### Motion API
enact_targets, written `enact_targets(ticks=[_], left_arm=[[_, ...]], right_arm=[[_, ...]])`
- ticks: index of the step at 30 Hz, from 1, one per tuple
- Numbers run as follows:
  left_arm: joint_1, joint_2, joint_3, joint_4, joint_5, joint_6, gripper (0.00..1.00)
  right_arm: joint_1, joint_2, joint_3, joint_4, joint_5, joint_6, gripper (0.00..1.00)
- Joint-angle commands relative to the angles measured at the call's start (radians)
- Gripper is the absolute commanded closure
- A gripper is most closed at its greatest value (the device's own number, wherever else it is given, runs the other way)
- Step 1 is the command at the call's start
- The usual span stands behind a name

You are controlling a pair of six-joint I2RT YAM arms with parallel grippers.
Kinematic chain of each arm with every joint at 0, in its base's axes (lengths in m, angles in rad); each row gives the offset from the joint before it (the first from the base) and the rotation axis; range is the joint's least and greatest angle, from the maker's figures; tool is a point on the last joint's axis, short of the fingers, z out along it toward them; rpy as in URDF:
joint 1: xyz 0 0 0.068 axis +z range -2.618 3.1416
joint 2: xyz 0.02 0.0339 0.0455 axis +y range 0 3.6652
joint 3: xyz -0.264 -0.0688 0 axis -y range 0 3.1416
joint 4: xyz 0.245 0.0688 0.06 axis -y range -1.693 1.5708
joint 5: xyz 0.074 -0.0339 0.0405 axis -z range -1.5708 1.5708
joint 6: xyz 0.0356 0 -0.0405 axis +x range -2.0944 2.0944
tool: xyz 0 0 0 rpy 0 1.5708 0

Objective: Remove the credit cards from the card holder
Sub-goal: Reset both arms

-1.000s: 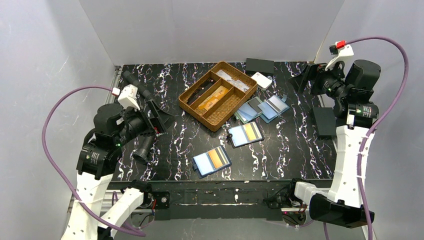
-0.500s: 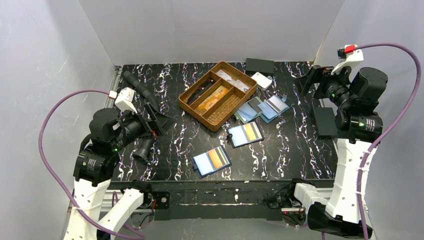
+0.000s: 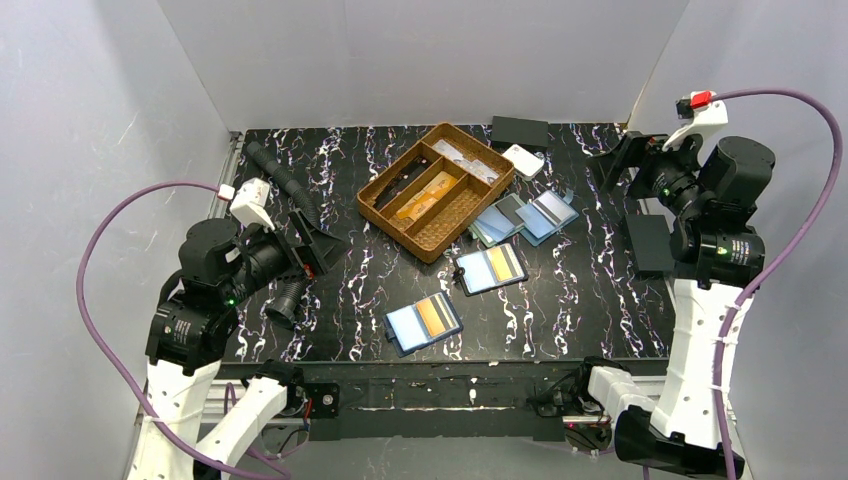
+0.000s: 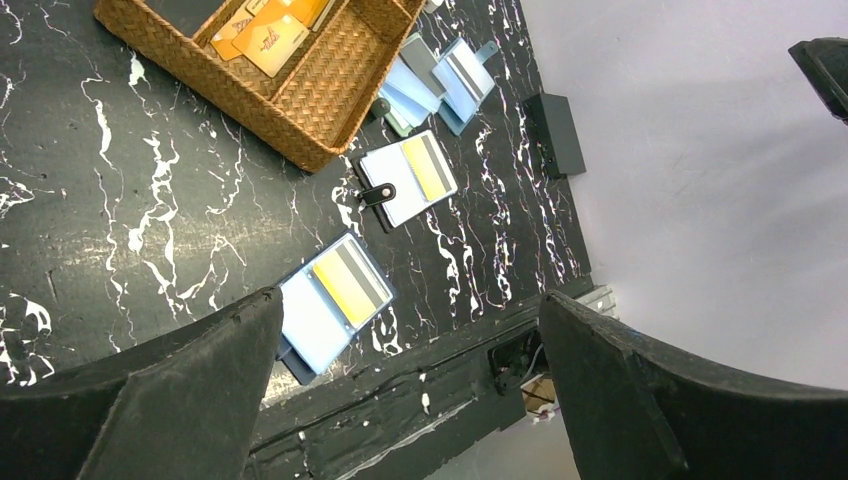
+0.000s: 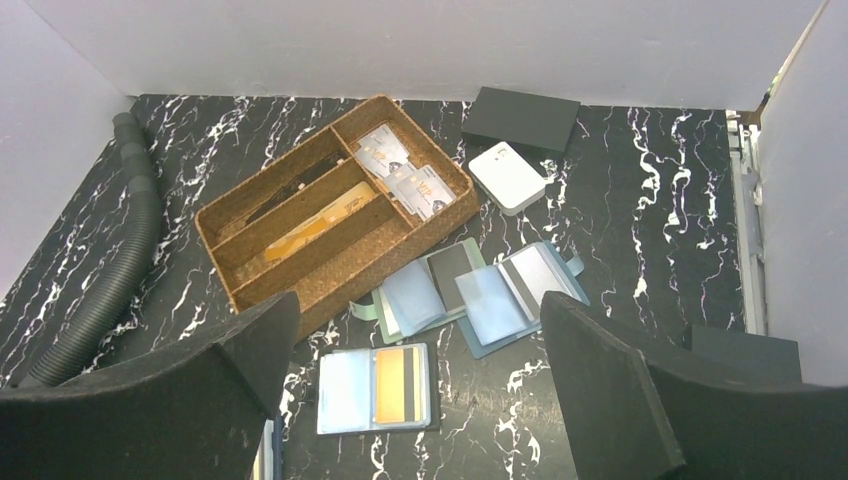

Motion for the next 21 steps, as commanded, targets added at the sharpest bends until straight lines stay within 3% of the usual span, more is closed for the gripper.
enact_targets(ticks=[1,21], left_arm=[[0.007,-0.004,0.012,-0.021,-0.012,0.034,0.01],[0.006,-0.012,-0.006,-0.028,-0.017,0.042,0.01]], right_arm=[[-0.007,-0.025,-0.013,0.044,0.012,0.013,0.0],[-0.008,-0.043,-0.058,0.056,0.019,0.039,0.0]])
